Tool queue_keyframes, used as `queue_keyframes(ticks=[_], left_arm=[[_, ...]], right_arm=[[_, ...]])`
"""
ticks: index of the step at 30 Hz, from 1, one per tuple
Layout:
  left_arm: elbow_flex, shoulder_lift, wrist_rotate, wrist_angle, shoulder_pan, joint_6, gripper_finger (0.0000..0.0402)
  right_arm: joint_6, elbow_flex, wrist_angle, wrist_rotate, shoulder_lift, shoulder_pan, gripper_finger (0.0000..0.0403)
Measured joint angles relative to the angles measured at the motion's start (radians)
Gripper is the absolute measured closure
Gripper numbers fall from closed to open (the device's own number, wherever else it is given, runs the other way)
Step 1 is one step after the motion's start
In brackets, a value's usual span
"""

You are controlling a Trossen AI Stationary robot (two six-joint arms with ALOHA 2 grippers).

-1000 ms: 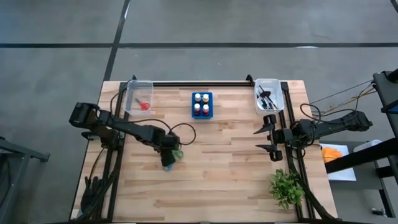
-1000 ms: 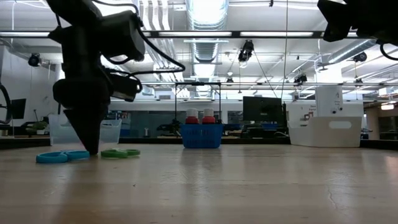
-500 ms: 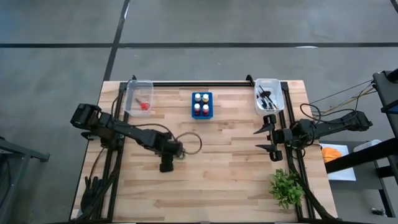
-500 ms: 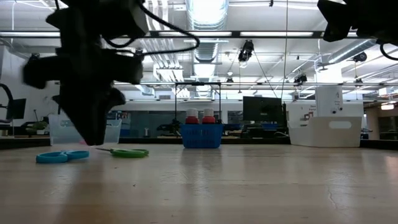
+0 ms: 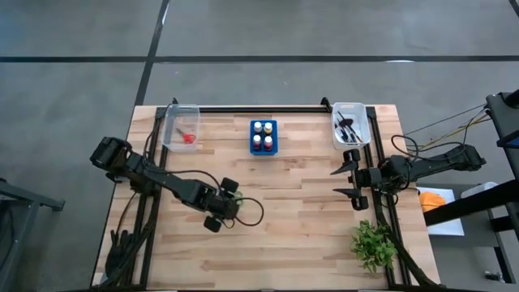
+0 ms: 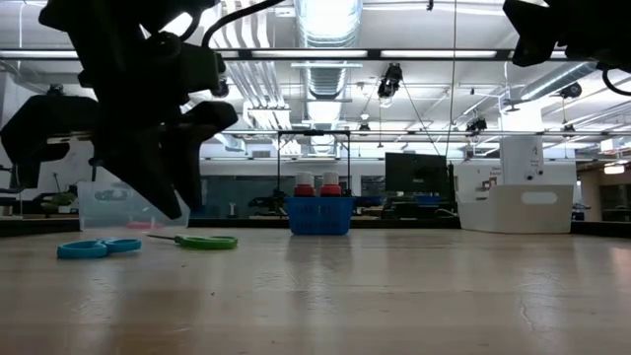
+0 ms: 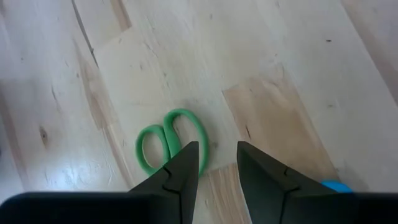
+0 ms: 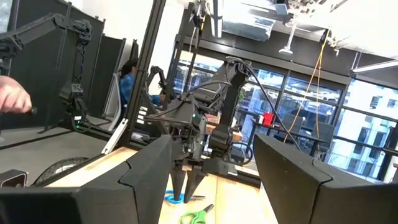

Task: Pick & Place Paint Supplies
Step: Put the green scissors into the transparent bin

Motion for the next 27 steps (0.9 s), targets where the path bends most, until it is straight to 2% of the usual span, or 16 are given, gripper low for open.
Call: queue_keyframes(ticks=[15, 20, 27], left_arm=[[-0.017, 0.001, 0.020, 0.039, 0.024, -0.021, 0.0287], [-0.017, 0.033, 0.071, 0.043, 0.036, -0.027, 0.0287], [-0.017, 0.069, 0.072, 0.039, 0.076, -0.011, 0.0287]], right_arm=[[0.002, 0.000, 0.000, 0.000, 0.000, 0.000, 0.0177], [0.002, 0.000, -0.001, 0.000, 0.000, 0.000, 0.0177], [0.003, 0.000, -0.017, 0.000, 0.000, -0.001, 0.0177]])
